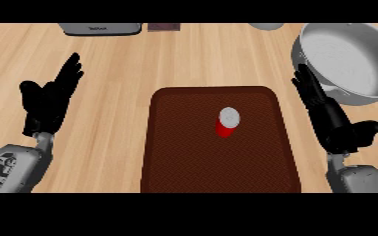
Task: Pick the can from the tray and place it in the pot
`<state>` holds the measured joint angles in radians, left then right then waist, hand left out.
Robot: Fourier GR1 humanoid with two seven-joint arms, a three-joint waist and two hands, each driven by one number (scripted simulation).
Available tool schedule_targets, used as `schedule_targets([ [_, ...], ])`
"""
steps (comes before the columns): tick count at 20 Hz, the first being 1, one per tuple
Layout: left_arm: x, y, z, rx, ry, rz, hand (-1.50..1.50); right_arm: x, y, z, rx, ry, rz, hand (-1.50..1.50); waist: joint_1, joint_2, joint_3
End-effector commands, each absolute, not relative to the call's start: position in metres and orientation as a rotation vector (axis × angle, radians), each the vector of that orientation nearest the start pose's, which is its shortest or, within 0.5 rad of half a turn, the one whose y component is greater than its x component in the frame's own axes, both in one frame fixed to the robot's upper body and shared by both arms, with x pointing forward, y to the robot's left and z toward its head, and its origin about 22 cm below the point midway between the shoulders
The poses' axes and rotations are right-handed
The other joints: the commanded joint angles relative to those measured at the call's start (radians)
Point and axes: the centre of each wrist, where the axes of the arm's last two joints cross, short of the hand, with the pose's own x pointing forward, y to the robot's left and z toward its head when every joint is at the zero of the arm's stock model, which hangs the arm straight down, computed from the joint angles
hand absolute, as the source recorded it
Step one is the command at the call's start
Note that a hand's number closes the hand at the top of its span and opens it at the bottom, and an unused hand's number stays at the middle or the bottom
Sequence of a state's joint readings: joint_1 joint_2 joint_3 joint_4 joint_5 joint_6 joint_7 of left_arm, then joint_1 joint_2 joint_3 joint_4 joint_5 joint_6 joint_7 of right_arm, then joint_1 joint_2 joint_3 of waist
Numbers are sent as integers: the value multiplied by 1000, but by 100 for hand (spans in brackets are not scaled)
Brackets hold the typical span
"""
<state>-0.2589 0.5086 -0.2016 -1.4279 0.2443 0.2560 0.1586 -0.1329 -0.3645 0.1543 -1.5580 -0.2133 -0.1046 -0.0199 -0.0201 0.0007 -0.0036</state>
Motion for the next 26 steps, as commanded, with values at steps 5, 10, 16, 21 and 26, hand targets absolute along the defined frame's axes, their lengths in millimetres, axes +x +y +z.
schedule_targets([
  [5, 280, 267, 43, 222, -1626, 1, 0, 257, -280, 125, -238, -2362, 272, 150, -17, -32, 3],
  [10, 253, 246, 18, 159, -1662, 77, 0, 216, -311, 62, -875, -2109, 18, -150, -23, -16, 2],
  [16, 231, 219, 1, 109, -1697, 53, 0, 164, -242, 42, -772, -2432, 99, -150, 3, -8, 4],
  [21, 235, 234, 8, 104, -1690, 45, 0, 115, -216, 45, -801, -2249, 285, -150, 9, -4, 1],
  [26, 241, 229, 12, 115, -1700, 31, 0, 100, -232, 34, -890, -1914, 575, -150, 20, 6, -4],
])
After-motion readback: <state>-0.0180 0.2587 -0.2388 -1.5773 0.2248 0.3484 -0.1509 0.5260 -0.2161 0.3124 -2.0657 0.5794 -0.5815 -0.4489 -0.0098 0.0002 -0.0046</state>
